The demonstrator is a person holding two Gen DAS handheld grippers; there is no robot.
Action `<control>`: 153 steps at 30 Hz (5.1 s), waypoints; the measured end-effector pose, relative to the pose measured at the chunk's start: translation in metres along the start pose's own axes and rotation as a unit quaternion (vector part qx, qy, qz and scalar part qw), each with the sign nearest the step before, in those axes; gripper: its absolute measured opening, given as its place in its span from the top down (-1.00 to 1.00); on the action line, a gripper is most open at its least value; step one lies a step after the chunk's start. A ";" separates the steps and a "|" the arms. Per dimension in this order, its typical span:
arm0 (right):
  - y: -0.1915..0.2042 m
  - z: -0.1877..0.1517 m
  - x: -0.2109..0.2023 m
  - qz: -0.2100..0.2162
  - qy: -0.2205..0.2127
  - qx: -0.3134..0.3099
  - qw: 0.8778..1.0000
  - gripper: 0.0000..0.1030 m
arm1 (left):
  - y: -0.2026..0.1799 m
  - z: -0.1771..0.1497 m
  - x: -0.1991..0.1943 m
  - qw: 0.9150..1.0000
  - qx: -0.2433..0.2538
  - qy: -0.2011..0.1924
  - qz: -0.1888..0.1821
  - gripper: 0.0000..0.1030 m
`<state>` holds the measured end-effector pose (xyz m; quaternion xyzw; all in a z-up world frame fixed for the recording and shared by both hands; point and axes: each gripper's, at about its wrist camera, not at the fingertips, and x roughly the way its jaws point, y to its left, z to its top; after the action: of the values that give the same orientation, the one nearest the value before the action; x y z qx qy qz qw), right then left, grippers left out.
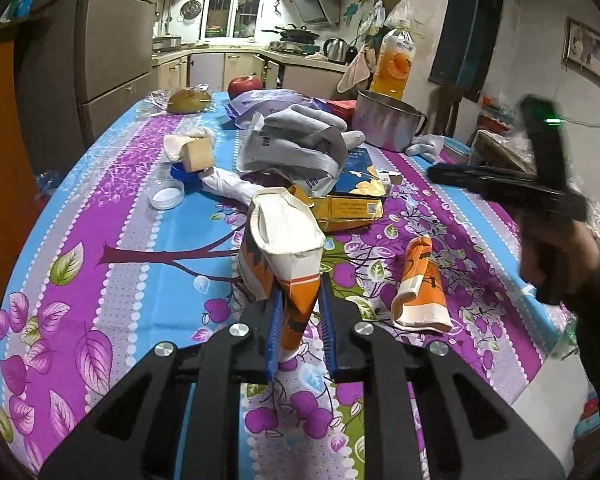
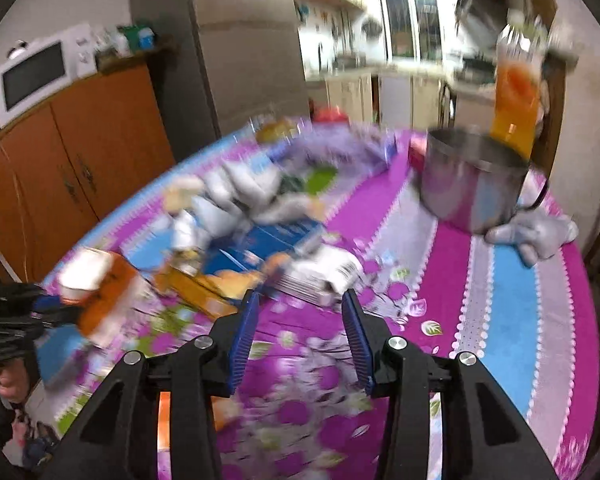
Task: Collect trash
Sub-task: 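Carry the paper cup and medicine box in both grippers over the green bin, then open both grippers to drop the cup and box into the bin, then grasp the white cloth bundle with the left gripper while the right grasps the blue cigarette box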
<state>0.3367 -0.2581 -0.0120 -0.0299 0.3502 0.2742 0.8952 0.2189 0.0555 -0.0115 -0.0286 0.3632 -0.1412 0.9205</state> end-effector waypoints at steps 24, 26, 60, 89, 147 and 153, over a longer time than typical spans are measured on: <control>-0.007 0.000 0.000 -0.017 -0.049 -0.015 0.999 0.98 | 0.007 0.008 0.006 0.999 -0.022 -0.004 -0.030 0.69; -0.004 0.001 -0.019 -0.027 -0.068 -0.016 0.997 0.99 | 0.003 0.010 0.003 0.999 -0.017 -0.010 -0.033 0.69; -0.015 -0.061 -0.312 -0.222 -0.176 0.029 0.959 0.99 | -0.187 0.086 -0.010 0.983 0.085 -0.079 -0.142 0.69; -0.132 -0.193 -0.454 -0.364 -0.153 0.219 0.892 0.99 | -0.411 0.074 0.023 0.957 0.174 -0.062 -0.223 0.69; -0.167 -0.280 -0.433 -0.386 -0.178 0.277 0.862 -0.91 | -0.443 0.030 0.103 0.957 0.223 0.019 -0.185 -0.61; -0.132 -0.237 -0.392 -0.336 -0.181 0.268 0.885 -0.91 | -0.346 0.051 0.085 0.976 0.176 0.000 -0.126 -0.61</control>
<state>0.0225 -0.6124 0.0441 0.1452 0.2113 -0.1465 0.9554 0.2297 -0.3031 0.0231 0.0881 0.3257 -0.3178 0.8861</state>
